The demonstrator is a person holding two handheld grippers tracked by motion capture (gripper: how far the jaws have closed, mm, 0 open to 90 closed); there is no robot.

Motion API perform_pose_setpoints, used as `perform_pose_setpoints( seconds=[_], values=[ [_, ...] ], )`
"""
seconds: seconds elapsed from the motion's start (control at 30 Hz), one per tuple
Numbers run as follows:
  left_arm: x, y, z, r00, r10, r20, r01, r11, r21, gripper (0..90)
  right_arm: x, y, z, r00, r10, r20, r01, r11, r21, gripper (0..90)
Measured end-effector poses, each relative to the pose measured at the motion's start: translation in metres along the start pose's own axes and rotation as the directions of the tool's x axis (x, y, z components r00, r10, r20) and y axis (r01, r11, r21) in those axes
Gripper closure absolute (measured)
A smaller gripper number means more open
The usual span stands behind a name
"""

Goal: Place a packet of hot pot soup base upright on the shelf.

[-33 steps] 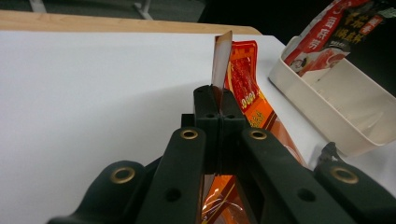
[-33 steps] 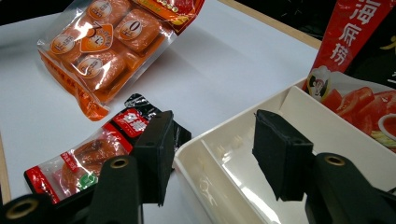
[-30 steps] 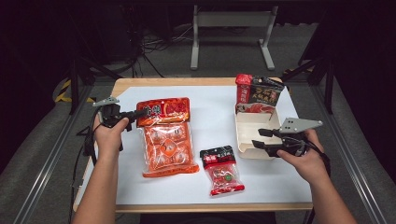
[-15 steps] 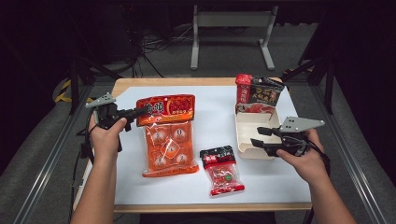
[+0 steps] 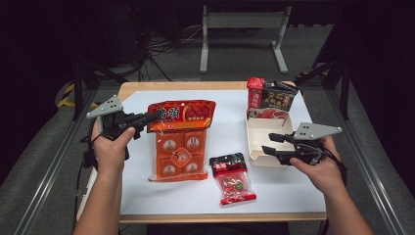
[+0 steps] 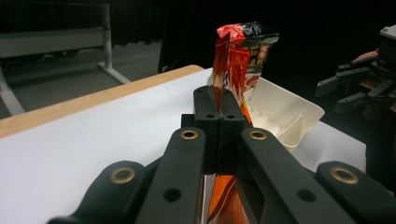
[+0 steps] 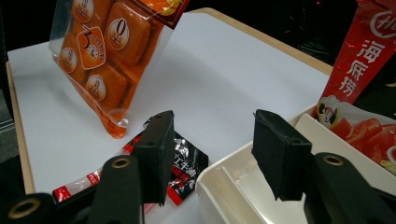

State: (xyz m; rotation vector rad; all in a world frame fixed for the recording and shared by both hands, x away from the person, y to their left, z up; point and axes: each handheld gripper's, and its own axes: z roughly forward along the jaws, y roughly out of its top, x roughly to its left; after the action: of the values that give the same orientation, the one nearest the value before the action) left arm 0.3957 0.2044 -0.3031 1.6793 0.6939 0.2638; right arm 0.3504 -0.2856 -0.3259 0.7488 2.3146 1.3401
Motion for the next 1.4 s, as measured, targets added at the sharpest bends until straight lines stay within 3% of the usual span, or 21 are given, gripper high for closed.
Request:
perform_pose_setpoints(
  seconds=[0.4, 0.77, 1.03, 1.17, 1.3, 1.4],
  values=[
    [-0.017, 0.011, -0.009, 0.9985, 0.047, 0.027, -0.046, 0.9982, -0.040, 90.0, 0.005, 0.003, 0.003, 0.9999, -0.011, -0.010, 0.011, 1.000, -0.004, 50.1],
    [-0.039, 0.020, -0.012, 0.9926, 0.107, 0.057, -0.102, 0.9916, -0.078, 90.0, 0.013, 0.014, 0.013, 0.9983, -0.030, -0.050, 0.029, 0.999, -0.024, 50.0],
    [-0.044, 0.025, -0.010, 0.9942, 0.098, 0.044, -0.094, 0.9904, -0.102, 90.0, 0.015, 0.019, 0.019, 0.9972, -0.032, -0.068, 0.029, 0.998, -0.047, 49.4],
    [-0.046, 0.026, -0.008, 0.9933, 0.103, 0.052, -0.097, 0.9890, -0.112, 90.0, 0.016, 0.022, 0.024, 0.9966, -0.032, -0.076, 0.027, 0.997, -0.070, 43.0],
    [-0.050, 0.027, -0.005, 0.9919, 0.102, 0.076, -0.093, 0.9894, -0.112, 90.0, 0.020, 0.027, 0.031, 0.9957, -0.047, -0.080, 0.040, 0.996, -0.082, 37.7],
    [-0.055, 0.028, -0.001, 0.9869, 0.103, 0.124, -0.089, 0.9897, -0.112, 90.0, 0.022, 0.030, 0.037, 0.9951, -0.048, -0.087, 0.040, 0.995, -0.089, 34.2]
  ],
)
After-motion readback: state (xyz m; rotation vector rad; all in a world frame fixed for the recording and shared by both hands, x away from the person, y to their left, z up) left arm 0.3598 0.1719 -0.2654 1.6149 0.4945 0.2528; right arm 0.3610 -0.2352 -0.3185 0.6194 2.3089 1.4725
